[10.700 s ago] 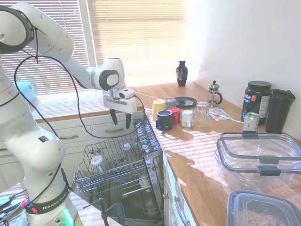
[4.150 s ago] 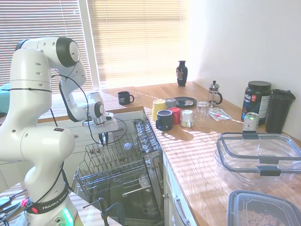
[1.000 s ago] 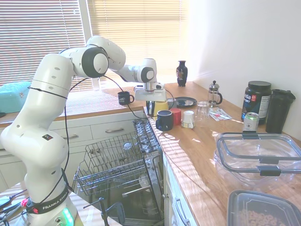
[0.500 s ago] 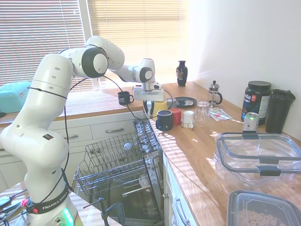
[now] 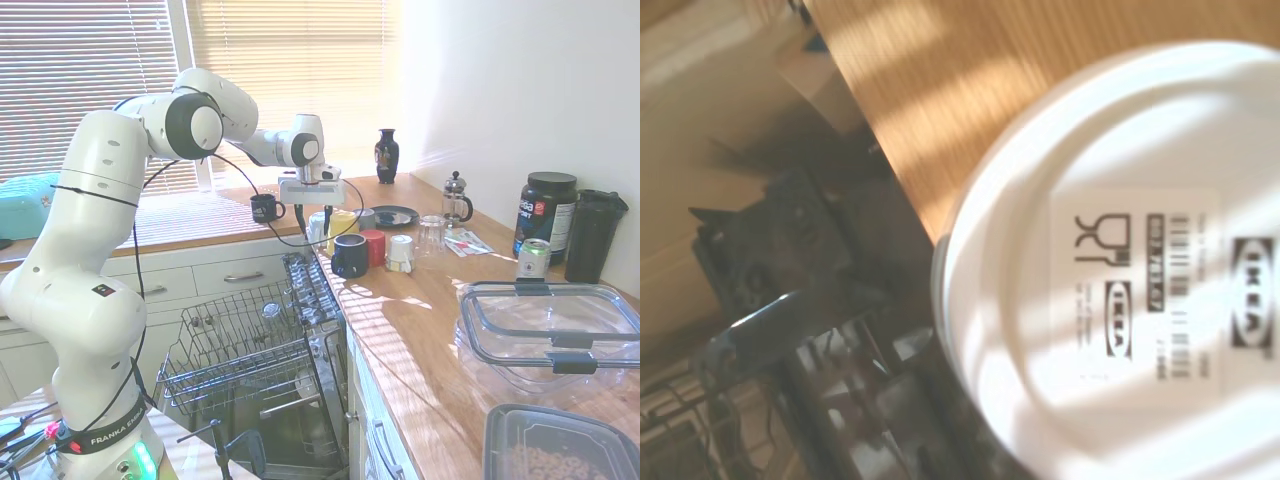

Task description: Take a mug cup out of the rack

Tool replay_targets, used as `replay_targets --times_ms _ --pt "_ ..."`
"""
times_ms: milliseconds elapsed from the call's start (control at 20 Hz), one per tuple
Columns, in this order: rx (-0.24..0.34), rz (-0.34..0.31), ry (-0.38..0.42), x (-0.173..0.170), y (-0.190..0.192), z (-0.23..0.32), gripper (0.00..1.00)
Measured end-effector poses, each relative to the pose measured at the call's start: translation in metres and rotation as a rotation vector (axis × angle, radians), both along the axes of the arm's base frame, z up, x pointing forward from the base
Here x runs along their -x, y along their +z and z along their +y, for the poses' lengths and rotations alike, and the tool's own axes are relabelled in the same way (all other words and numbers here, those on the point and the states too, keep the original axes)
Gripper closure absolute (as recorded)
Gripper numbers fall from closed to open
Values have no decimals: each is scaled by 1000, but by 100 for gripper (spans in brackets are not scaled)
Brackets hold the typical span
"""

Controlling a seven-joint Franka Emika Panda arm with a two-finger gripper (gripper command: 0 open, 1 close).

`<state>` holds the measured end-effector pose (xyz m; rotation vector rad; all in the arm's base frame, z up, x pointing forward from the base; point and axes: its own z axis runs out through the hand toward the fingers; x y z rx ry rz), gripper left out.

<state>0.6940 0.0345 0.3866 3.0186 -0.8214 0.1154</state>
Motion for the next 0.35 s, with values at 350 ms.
replay_targets --times_ms 350 --pt "1 0 4 61 11 8 0"
